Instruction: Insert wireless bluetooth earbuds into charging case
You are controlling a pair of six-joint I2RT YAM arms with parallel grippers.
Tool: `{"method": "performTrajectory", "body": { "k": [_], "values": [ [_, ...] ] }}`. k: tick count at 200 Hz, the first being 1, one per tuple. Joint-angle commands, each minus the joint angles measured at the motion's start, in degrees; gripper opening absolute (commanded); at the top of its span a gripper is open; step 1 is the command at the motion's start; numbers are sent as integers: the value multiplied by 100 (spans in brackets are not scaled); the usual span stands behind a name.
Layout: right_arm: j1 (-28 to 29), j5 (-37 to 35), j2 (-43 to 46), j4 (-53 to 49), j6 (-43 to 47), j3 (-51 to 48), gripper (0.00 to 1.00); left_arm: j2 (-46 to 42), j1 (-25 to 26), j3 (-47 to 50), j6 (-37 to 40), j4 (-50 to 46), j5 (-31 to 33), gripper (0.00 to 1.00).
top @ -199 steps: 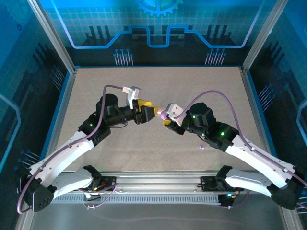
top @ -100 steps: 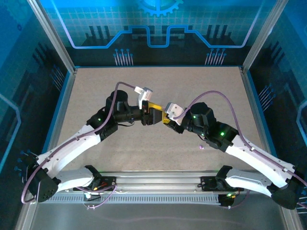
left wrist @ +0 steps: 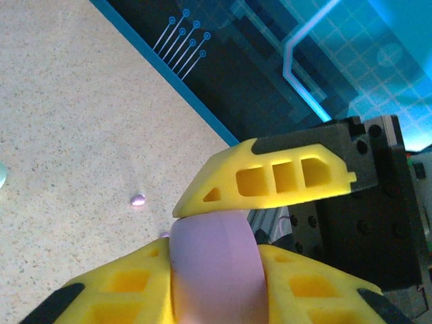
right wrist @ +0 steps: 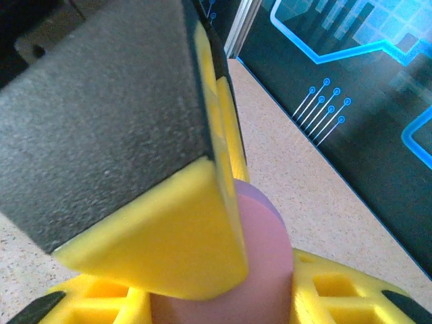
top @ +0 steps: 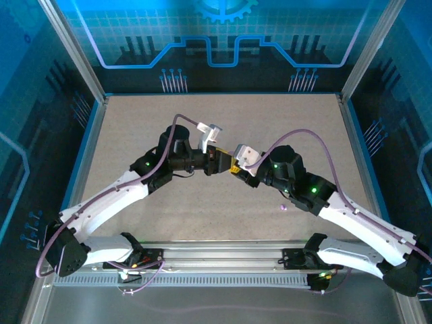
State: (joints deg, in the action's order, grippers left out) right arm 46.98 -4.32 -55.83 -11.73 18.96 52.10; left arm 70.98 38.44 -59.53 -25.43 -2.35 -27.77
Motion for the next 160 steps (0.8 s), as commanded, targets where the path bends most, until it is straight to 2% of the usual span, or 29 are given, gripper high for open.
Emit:
{"method": "performTrajectory", "body": {
  "k": [1,23,42,68,84,160],
  "values": [
    [152,-41,205,531,172,-133,34,-7,30,-122,-356,119,252,17],
    [98,-192,581,1303,299,-791,46,-173,12,9,-983,460,417,3],
    [-146,90,949,2110,516,-1515,55,-279,-32,171,-1667,927,317,0],
    [-957,1204,1281,2334,3,-1805,55,-348,-68,367,-2319,1369,99,0],
    [-1244,1722,1385,2539,-263,-1867,55,-333,-73,357,-2502,1428,-43,0],
    [-1290,2026,959,3203,-651,-1598,58,-254,-76,333,-2855,1478,-158,0]
  ]
}}
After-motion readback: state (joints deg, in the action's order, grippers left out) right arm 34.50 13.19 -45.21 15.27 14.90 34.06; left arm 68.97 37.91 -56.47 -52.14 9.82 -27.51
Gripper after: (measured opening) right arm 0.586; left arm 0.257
